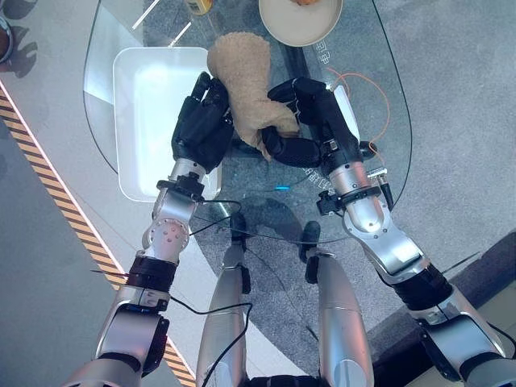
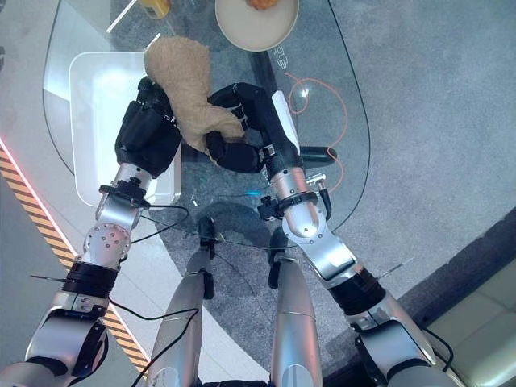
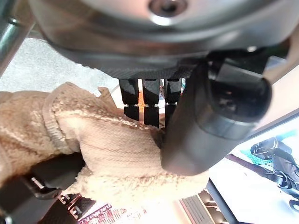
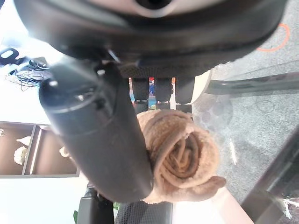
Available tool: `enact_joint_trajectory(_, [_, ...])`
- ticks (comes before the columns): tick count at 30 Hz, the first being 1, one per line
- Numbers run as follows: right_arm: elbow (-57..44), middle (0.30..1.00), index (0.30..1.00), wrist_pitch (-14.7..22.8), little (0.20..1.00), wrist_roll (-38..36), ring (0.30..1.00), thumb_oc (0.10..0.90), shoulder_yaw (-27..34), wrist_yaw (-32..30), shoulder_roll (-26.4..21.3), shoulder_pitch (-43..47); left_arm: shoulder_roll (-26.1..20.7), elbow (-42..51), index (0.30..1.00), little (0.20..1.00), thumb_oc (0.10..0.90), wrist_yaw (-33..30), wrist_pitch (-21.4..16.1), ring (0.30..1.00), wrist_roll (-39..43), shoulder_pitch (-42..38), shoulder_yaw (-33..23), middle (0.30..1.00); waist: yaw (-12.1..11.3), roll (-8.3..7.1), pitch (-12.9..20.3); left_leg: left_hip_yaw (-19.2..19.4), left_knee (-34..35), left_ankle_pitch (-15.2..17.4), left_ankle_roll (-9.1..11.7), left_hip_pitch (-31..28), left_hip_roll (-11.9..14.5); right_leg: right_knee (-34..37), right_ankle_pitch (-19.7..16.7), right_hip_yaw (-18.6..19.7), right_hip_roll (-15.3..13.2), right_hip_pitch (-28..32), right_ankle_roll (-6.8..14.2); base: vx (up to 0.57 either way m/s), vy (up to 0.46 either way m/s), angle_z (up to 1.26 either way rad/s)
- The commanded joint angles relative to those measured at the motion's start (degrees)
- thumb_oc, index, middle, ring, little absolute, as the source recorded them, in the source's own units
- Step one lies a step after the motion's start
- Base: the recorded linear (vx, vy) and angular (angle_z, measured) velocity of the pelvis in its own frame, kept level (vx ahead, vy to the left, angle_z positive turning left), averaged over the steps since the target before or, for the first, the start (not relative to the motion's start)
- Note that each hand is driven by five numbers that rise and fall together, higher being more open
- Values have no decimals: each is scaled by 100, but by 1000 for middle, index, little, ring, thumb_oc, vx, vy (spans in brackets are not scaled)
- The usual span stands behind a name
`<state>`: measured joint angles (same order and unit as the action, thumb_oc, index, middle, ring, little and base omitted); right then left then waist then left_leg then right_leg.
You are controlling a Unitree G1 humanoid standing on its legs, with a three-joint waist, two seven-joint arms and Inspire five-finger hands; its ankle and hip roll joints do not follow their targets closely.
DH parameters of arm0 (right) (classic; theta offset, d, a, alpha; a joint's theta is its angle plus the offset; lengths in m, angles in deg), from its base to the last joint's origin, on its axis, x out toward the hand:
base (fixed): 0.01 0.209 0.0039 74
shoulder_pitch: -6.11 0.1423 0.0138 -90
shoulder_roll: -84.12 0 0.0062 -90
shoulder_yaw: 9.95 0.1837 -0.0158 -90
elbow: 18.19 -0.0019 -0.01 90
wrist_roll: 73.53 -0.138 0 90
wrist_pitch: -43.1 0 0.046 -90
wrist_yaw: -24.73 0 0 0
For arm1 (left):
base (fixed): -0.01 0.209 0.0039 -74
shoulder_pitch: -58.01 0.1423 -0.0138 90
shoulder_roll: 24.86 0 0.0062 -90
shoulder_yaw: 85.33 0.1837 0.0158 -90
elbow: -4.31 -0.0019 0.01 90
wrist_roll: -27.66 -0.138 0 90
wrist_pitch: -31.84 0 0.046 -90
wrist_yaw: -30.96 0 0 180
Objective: Wipe the table with a cloth and put it in the basket.
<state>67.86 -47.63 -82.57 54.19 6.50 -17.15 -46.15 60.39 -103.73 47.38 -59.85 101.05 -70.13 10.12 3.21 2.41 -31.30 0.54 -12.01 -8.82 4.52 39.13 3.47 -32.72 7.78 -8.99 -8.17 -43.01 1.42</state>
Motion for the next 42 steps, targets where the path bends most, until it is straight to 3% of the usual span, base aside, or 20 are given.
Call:
enact_joint_trajectory(1, [-179,300,300,101,200,122,300,100,322,-111,51,881,334,1079,300,200,100,1135,144,300,-88,-792,747,300,-121,-122,151,376,-435,866,-252,-185,-314,1071,-572,150,285,319,320,0,0,0])
enact_joint_trajectory(14, [-172,300,300,121,200,134,300,100,325,-114,49,869,341,1096,300,200,100,1053,113,300,-100,-798,743,300,-120,-120,151,377,-430,832,-258,-125,-325,1098,-614,155,291,270,313,0,0,0])
enact_joint_trajectory(15, [-176,300,300,118,200,140,300,100,323,-129,54,848,346,1093,526,464,364,995,115,526,-120,-770,741,526,-123,-122,151,374,-447,885,-255,-158,-329,1070,-559,153,290,298,319,0,0,0])
enact_joint_trajectory(16, [-182,300,300,106,200,138,300,100,329,-160,43,876,334,1072,900,900,800,965,99,900,-119,-792,741,900,-127,-120,151,375,-430,829,-255,-112,-322,1098,-613,144,286,262,314,0,0,0])
enact_joint_trajectory(42, [-42,300,300,110,200,206,300,100,419,-134,98,875,494,1080,900,900,800,-27,-426,900,-70,-733,493,900,-159,-113,151,340,-479,879,-244,-89,-357,1028,-525,116,274,247,317,0,0,0])
